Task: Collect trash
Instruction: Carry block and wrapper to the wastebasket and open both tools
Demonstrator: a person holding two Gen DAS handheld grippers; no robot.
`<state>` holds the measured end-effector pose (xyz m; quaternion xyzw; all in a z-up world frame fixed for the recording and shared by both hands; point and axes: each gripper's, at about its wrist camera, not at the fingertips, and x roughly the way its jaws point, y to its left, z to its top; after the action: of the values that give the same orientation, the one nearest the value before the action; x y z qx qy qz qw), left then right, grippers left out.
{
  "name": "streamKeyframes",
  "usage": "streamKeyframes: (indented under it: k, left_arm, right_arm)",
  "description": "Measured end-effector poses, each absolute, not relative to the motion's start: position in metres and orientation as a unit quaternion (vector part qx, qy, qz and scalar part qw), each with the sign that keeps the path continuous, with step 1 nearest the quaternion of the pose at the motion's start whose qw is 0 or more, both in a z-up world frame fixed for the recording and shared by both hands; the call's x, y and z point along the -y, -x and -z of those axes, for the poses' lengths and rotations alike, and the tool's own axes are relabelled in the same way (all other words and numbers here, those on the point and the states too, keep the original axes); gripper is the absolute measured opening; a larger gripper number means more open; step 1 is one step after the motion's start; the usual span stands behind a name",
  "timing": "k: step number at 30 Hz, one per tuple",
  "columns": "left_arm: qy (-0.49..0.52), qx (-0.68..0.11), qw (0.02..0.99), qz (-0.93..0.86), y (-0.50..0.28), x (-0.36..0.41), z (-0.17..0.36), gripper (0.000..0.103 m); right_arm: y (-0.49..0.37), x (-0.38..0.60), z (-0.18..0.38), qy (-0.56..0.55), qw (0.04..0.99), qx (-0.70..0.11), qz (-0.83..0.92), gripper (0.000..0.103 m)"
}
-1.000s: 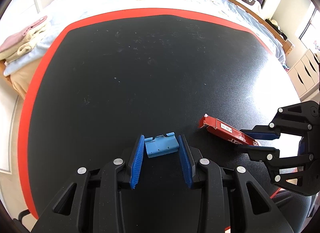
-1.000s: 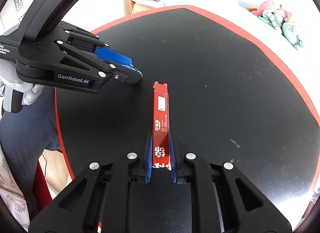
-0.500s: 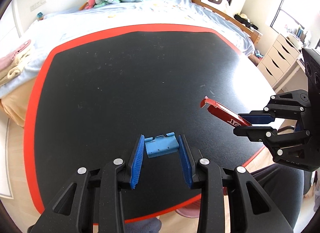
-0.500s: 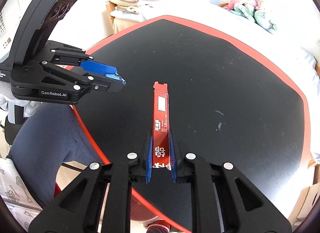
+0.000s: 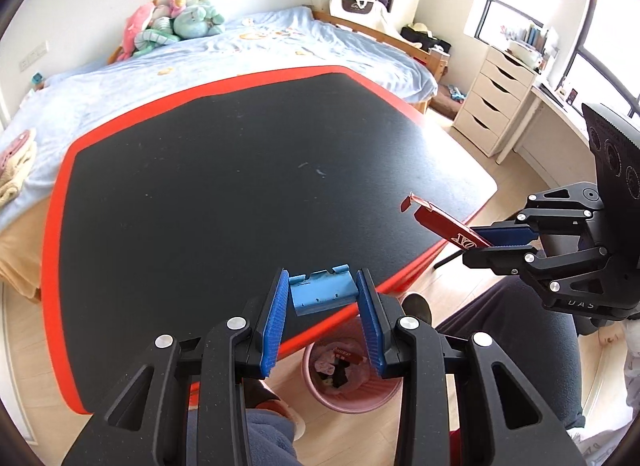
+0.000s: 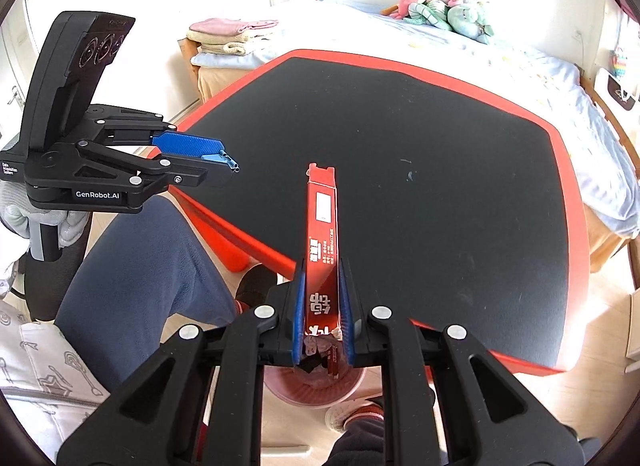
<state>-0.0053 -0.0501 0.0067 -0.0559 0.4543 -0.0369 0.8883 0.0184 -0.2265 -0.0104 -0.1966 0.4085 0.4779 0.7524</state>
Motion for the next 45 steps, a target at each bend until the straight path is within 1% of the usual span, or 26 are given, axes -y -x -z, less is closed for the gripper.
streamKeyframes:
  k: [9, 15, 29, 30, 31, 32, 33, 34, 35, 36, 37, 38, 41, 45]
  left_arm:
    - [0.046, -0.468, 0.879, 0.075, 0.019, 0.079, 0.005, 0.034]
    - [0.042, -0.478, 0.872, 0.095, 0.030, 0.092, 0.016, 0.034]
    - [0.035, -0.480, 0.869, 0.109, 0.035, 0.100, 0.019, 0.035]
    - [0.035, -0.480, 0.870, 0.109, 0.034, 0.100, 0.019, 0.036]
    - [0.035, -0.481, 0.870, 0.109, 0.034, 0.100, 0.020, 0.043]
    - [0.037, -0.480, 0.870, 0.107, 0.033, 0.099, 0.021, 0.051]
    - [0.038, -0.475, 0.873, 0.103, 0.033, 0.098, 0.021, 0.071]
    - [0.040, -0.470, 0.876, 0.100, 0.034, 0.097, 0.020, 0.086]
    - [0.042, -0.466, 0.879, 0.097, 0.034, 0.095, 0.020, 0.089]
    - [0.042, -0.467, 0.879, 0.093, 0.034, 0.094, 0.020, 0.089]
    - [0.041, -0.468, 0.878, 0.087, 0.033, 0.093, 0.020, 0.092]
    - [0.041, -0.469, 0.878, 0.083, 0.032, 0.092, 0.020, 0.093]
    - [0.050, -0.470, 0.878, 0.079, 0.033, 0.088, 0.020, 0.095]
    - [0.057, -0.472, 0.877, 0.075, 0.034, 0.084, 0.020, 0.095]
  right_arm:
    - [0.013, 0.260, 0.026, 0.187, 0.751, -0.438, -0.458, 0.014]
    - [0.023, 0.265, 0.039, 0.179, 0.745, -0.456, -0.452, 0.015]
    - [0.026, 0.271, 0.043, 0.173, 0.745, -0.457, -0.454, 0.015]
    - [0.026, 0.271, 0.043, 0.174, 0.747, -0.456, -0.452, 0.018]
    - [0.026, 0.272, 0.043, 0.175, 0.748, -0.456, -0.450, 0.023]
    - [0.027, 0.272, 0.043, 0.174, 0.750, -0.455, -0.448, 0.041]
    - [0.027, 0.273, 0.043, 0.169, 0.753, -0.453, -0.446, 0.058]
    - [0.026, 0.275, 0.042, 0.164, 0.756, -0.452, -0.444, 0.063]
    - [0.025, 0.276, 0.042, 0.162, 0.758, -0.452, -0.441, 0.071]
    - [0.024, 0.277, 0.042, 0.160, 0.760, -0.452, -0.438, 0.082]
    - [0.024, 0.278, 0.042, 0.156, 0.763, -0.452, -0.436, 0.086]
    - [0.024, 0.279, 0.042, 0.152, 0.763, -0.452, -0.436, 0.090]
    - [0.023, 0.279, 0.043, 0.146, 0.764, -0.456, -0.433, 0.097]
    - [0.021, 0.279, 0.045, 0.141, 0.766, -0.461, -0.426, 0.100]
